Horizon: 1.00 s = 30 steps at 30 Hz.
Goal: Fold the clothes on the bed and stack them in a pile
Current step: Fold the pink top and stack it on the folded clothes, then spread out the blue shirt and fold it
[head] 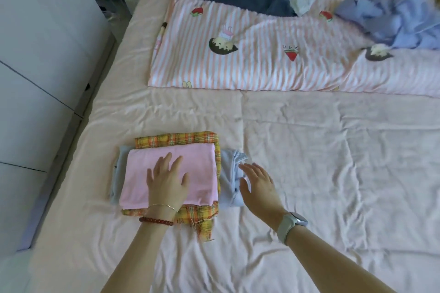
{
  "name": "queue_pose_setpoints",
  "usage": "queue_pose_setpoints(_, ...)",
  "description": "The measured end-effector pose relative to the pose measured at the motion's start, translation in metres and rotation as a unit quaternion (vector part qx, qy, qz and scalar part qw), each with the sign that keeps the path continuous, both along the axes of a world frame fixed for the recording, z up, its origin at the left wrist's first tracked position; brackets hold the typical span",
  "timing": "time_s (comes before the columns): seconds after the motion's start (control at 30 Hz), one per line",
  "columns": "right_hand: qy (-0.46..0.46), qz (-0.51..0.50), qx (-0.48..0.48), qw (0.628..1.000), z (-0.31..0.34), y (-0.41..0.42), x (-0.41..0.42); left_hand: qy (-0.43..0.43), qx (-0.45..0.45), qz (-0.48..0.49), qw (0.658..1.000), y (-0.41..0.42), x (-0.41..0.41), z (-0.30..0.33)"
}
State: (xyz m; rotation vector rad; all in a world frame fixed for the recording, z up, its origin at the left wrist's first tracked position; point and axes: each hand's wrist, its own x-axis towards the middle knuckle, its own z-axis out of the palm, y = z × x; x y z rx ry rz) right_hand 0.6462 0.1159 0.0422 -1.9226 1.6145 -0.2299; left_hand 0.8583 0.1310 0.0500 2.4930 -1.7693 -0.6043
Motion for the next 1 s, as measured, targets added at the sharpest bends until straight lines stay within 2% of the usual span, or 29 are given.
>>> queue_pose_setpoints(0.2,-0.017,-0.199,-0.058,0.978,0.080,0.056,-0.182,0.086,-0.126,-0.094,0.984,0.004,-0.154,0.075)
queue_pose_setpoints(0.33,-0.015,-0.320,-0.086,0.943,0.114,0.117,-0.325,0.100,-0.149,-0.184,0.966,0.018,-0.297,0.107)
queue_pose_setpoints(0.47,-0.014,-0.401,-0.077,0.913,0.137,0.187,-0.468,0.106,-0.128,-0.254,0.953,0.047,-0.457,0.122)
queue_pose_setpoints(0.6,0.001,-0.463,-0.049,0.885,0.149,0.255,-0.590,0.153,-0.099,-0.309,0.934,0.084,-0.605,0.129)
queue_pose_setpoints(0.73,0.002,-0.523,-0.020,0.852,0.149,0.293,-0.680,0.175,-0.089,-0.359,0.912,0.105,-0.718,0.129)
queue_pose_setpoints(0.83,-0.003,-0.546,-0.018,0.837,0.147,0.297,-0.737,0.164,-0.080,-0.399,0.898,0.102,-0.784,0.126)
queue_pose_setpoints(1.0,0.008,-0.547,-0.037,0.836,0.146,0.272,-0.843,0.149,-0.087,-0.419,0.892,0.067,-0.892,0.121)
